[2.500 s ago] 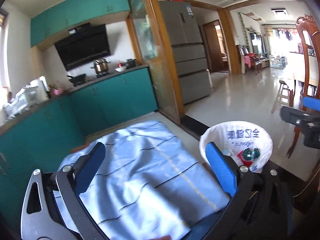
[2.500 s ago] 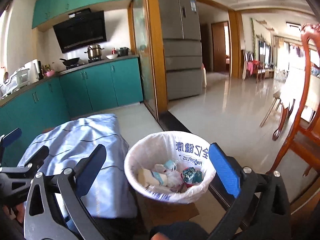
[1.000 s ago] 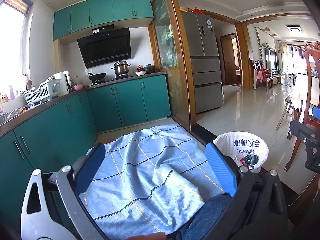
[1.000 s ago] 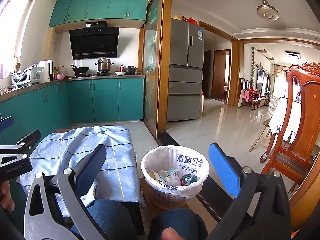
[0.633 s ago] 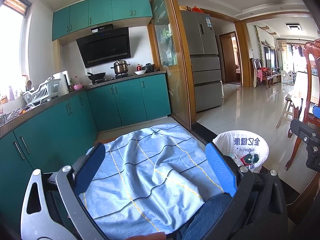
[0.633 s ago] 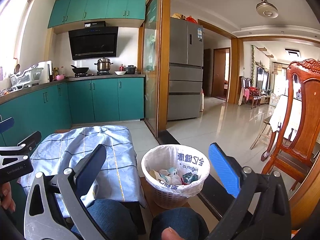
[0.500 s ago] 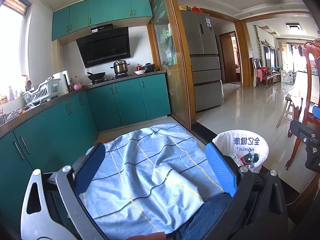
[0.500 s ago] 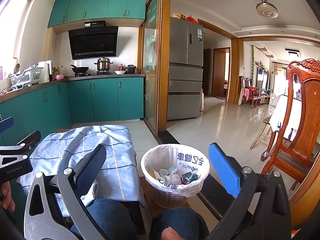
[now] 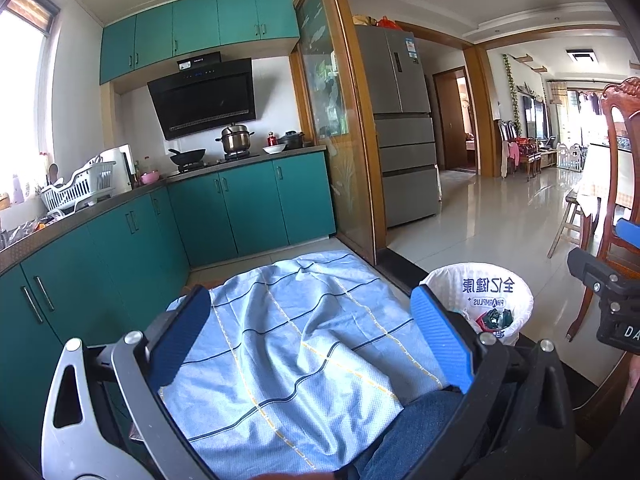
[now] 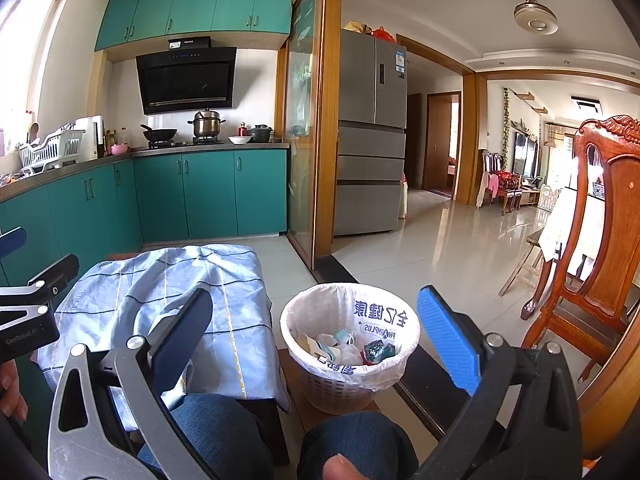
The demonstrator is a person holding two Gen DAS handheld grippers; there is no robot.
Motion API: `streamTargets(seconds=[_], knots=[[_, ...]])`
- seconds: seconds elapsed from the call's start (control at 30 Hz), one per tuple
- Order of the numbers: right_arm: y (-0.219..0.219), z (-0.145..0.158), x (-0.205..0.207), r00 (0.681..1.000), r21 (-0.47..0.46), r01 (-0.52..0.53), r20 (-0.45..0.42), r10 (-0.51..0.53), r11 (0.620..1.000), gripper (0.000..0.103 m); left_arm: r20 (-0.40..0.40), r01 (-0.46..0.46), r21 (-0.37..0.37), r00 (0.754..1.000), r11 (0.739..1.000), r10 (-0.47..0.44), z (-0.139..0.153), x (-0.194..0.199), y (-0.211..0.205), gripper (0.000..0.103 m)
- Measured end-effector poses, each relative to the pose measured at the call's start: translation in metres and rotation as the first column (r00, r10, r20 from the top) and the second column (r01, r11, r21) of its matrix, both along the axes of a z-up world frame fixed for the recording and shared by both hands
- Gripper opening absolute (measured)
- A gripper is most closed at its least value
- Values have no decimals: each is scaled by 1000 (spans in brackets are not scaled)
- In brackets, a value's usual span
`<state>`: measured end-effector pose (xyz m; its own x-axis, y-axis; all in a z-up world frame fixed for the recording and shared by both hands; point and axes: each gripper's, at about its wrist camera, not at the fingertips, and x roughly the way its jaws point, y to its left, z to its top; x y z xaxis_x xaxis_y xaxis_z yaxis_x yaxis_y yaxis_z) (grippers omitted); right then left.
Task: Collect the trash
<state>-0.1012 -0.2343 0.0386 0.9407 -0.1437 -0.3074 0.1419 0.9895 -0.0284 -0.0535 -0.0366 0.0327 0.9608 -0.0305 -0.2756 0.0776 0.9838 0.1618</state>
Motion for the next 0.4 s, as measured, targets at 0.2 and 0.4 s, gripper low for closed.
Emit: streamTargets(seconds=[0.2, 0.4], knots=[[-3, -7, 7, 1000, 9, 0, -25, 0, 1000, 100, -64, -7, -62, 998, 998, 3, -14, 22, 14, 100], [-2, -27, 56, 984, 86, -93, -146, 105, 992, 100, -309, -115, -141, 949, 983, 67, -59, 112, 71, 100]])
